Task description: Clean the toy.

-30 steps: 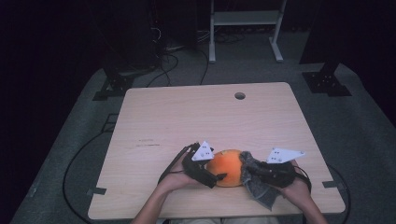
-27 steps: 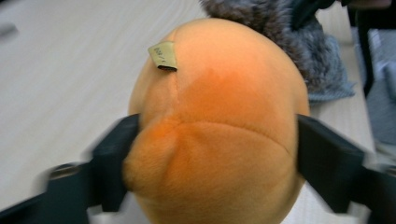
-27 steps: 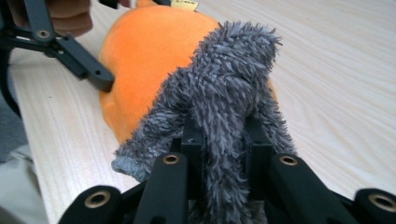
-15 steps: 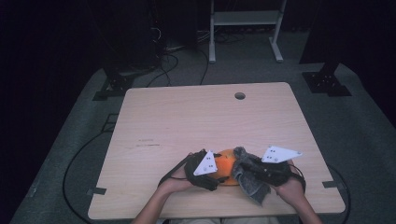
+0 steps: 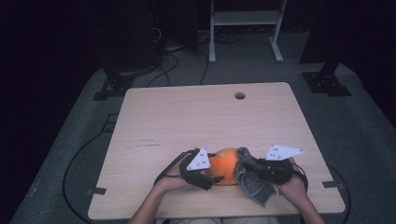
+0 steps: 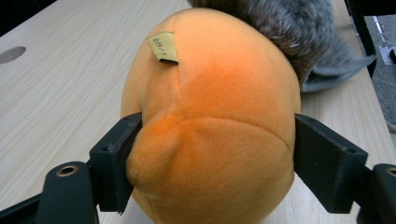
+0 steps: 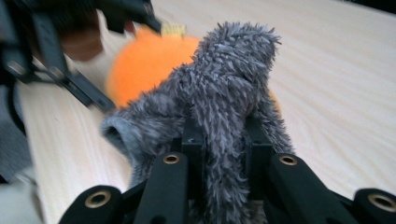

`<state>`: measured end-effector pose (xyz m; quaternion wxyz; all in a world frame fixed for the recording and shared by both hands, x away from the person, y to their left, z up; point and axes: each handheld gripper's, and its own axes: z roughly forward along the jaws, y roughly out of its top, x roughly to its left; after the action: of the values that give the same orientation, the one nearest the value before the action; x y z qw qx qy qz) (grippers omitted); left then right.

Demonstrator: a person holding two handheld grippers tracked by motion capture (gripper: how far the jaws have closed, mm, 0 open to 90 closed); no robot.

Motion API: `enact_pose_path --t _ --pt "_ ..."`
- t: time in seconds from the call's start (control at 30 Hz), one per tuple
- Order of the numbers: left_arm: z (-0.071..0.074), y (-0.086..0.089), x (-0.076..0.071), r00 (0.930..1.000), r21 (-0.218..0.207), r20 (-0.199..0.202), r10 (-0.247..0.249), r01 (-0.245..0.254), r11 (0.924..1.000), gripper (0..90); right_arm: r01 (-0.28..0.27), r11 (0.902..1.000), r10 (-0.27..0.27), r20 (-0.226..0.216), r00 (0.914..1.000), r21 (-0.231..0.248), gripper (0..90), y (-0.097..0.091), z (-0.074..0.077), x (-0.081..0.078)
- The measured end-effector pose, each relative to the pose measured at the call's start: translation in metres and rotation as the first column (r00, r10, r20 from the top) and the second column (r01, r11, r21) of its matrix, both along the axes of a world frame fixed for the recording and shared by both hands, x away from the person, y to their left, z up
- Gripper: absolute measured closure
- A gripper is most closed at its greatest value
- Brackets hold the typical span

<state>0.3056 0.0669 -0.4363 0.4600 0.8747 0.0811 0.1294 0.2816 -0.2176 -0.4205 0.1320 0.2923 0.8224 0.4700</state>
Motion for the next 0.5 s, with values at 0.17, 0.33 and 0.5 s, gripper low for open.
enact_pose_path --t 0.17,0.33,0.5 --pt "-0.001 0.0 0.0 1.0 0.003 0.0 0.001 -0.001 1.0 20.9 0.056 0.9979 -0.057 -0.049 0.9972 -0.034 74.7 -0.01 -0.014 0.008" --pt "0.0 0.002 0.0 1.0 0.015 -0.003 0.0 0.0 0.9999 19.8 0.076 0.9971 -0.076 -0.049 0.9959 -0.012 74.7 -0.017 -0.011 0.006" --pt "-0.001 0.001 0.001 0.9999 0.017 -0.007 -0.009 0.009 0.9998 19.8 0.008 0.9987 -0.007 -0.002 1.0 0.05 74.5 -0.006 0.001 -0.001"
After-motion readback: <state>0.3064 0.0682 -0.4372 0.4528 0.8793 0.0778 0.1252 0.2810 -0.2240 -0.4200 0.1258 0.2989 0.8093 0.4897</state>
